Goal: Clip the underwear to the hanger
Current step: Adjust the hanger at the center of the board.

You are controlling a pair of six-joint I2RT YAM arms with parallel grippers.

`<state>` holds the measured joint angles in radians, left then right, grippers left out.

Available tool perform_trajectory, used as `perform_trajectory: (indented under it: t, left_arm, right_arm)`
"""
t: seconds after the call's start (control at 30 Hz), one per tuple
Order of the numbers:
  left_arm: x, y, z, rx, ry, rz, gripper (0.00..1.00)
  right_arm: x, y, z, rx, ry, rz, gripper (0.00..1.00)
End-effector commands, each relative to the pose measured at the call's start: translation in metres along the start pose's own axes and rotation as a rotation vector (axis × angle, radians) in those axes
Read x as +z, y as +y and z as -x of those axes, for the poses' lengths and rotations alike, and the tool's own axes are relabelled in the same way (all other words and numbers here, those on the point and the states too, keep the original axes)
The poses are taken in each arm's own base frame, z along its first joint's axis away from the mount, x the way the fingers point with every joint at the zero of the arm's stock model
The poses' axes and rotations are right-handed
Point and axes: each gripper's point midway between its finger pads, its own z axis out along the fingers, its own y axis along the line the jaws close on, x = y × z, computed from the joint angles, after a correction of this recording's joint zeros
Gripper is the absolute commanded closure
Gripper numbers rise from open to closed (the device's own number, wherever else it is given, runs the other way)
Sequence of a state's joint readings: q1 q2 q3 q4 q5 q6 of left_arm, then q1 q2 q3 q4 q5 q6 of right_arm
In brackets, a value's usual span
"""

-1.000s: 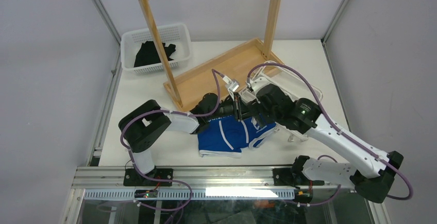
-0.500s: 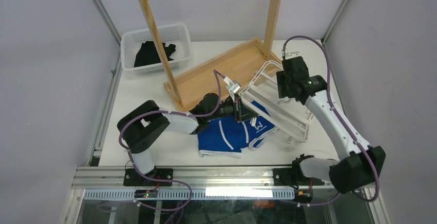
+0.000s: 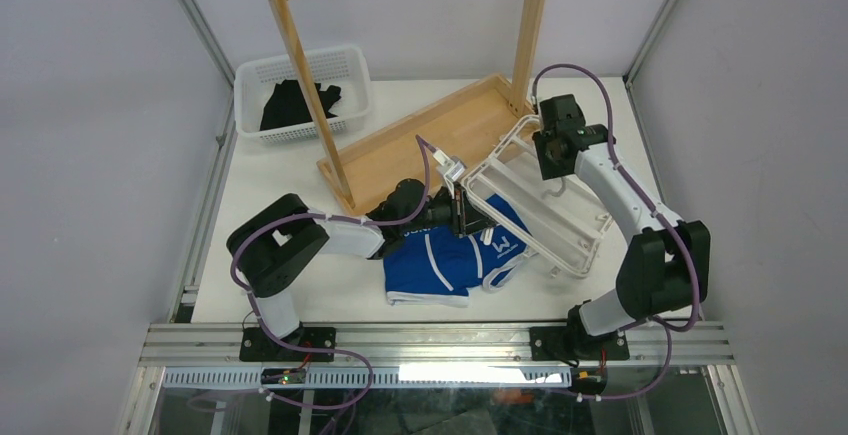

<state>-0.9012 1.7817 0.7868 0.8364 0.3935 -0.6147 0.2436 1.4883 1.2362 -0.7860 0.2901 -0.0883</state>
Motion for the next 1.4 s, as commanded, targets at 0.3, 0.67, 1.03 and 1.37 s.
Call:
perform_trajectory:
  t: [0.3, 0.67, 1.03, 1.37]
  left_arm:
    - [0.003, -0.028, 0.039, 0.097, -0.072, -0.057, 1.00]
    - [-0.019, -0.048, 0.053, 0.124, -0.117, -0.034, 1.00]
    - [-0.063, -0.025, 0.064, 0.130, -0.198, 0.186, 1.00]
    - [-0.082, 0.021, 0.066, 0.095, -0.203, 0.290, 1.00]
  right_arm:
    - [-0.055, 0.007, 0.053, -0.034, -0.222, 0.152, 1.00]
    - [-0.110, 0.050, 0.097, -0.071, -0.358, 0.355, 1.00]
    - [-0.113, 0.140, 0.136, -0.214, -0.377, 0.461, 1.00]
    - [-0.098, 0.178, 0.190, -0.346, -0.447, 0.484, 1.00]
